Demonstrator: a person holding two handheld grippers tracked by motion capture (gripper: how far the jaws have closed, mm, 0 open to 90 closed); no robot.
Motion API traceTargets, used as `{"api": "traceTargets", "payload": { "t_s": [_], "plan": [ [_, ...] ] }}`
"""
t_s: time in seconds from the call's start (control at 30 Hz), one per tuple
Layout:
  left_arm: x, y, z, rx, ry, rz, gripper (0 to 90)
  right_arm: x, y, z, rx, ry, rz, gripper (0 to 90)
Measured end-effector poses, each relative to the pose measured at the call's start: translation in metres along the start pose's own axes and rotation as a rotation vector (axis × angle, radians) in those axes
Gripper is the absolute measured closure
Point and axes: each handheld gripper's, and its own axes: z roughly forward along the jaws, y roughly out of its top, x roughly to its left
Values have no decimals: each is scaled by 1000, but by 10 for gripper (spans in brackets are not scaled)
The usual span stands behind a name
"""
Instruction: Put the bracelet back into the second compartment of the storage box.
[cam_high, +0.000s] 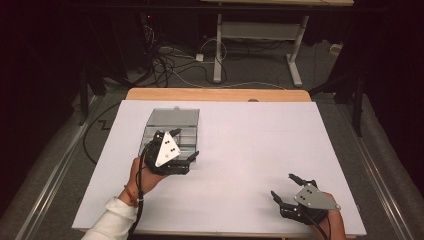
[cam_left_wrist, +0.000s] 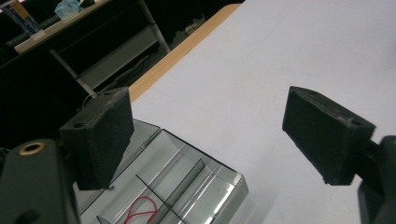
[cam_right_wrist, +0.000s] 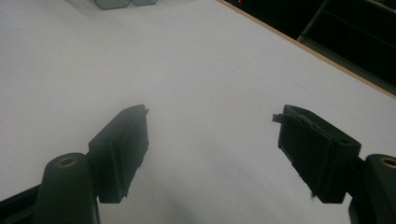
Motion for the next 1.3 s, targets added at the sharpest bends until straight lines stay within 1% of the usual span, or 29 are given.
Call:
{"api": "traceTargets", "payload": {
  "t_s": [0.27, 0.57, 0.77, 0.83, 0.97, 1.03, 1.17, 1.3],
  "plan": [
    [-10, 1, -6, -21, -14, 9, 157, 1, 1, 0, -2, 3, -1, 253],
    [-19, -1, -14, -40, -28, 14, 157, 1, 1, 0, -6, 7, -7, 252],
    [-22, -3, -19, -50, -33, 14, 157, 2, 1, 1, -6, 8, -7, 253],
    [-23, -4, -21, -50, -31, 21, 157, 2, 1, 1, -6, 8, -9, 253],
    [-25, -6, -22, -53, -34, 20, 157, 2, 1, 0, -9, 8, -8, 252],
    [-26, -7, -23, -51, -33, 25, 157, 2, 1, 0, -10, 8, -7, 252],
    [-28, -9, -26, -52, -39, 25, 157, 2, 1, 0, -12, 7, -9, 252],
    [-32, -9, -29, -60, -46, 29, 157, 2, 2, -1, -16, 8, -13, 252]
  ]
}}
